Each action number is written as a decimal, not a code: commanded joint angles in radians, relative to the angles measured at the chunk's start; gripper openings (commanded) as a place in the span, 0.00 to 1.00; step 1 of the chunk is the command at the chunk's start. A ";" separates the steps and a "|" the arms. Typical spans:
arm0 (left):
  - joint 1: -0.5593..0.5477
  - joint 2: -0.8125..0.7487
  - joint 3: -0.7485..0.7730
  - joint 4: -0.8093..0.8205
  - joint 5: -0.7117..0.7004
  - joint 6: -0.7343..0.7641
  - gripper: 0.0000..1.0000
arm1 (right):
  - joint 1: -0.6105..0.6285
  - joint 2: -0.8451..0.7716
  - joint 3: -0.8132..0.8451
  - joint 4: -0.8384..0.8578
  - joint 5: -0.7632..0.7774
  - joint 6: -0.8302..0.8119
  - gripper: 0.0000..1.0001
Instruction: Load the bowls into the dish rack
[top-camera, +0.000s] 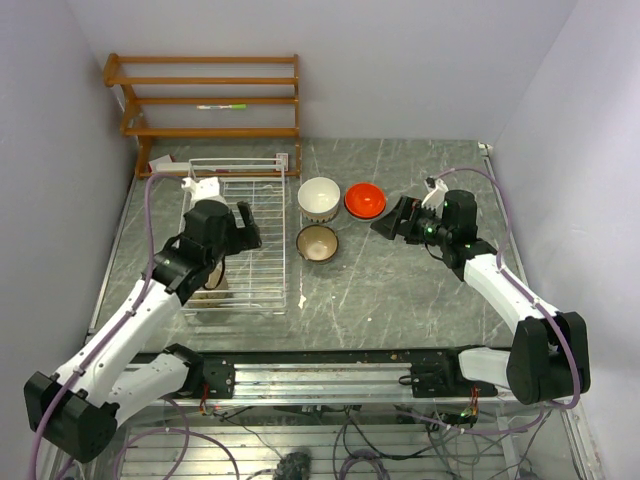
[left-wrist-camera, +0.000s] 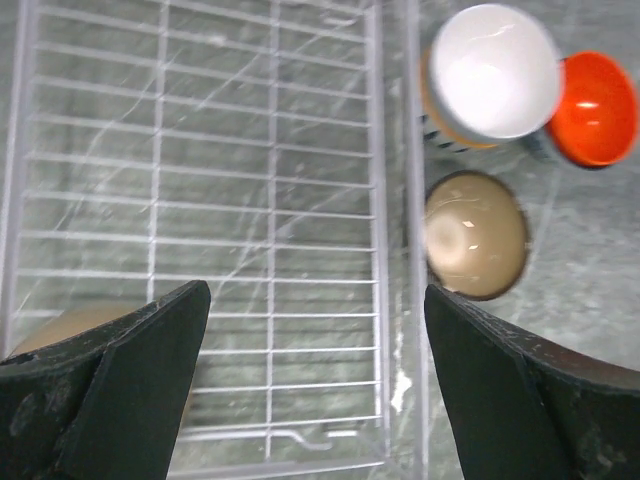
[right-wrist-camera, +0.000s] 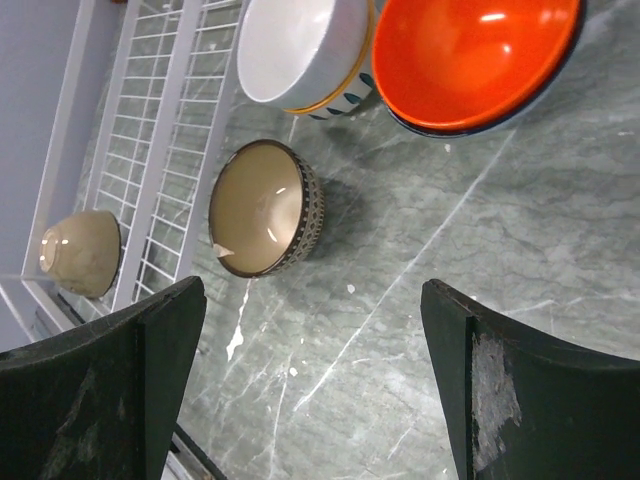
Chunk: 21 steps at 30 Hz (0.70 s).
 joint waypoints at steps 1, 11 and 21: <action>-0.047 0.032 0.052 0.169 0.130 0.087 0.98 | 0.004 -0.004 0.009 -0.038 0.082 0.029 0.89; -0.353 0.398 0.272 0.267 0.096 0.319 0.92 | -0.036 -0.031 0.012 -0.097 0.205 0.086 0.90; -0.398 0.718 0.403 0.295 0.172 0.437 0.85 | -0.179 -0.049 -0.052 -0.076 0.061 0.099 0.89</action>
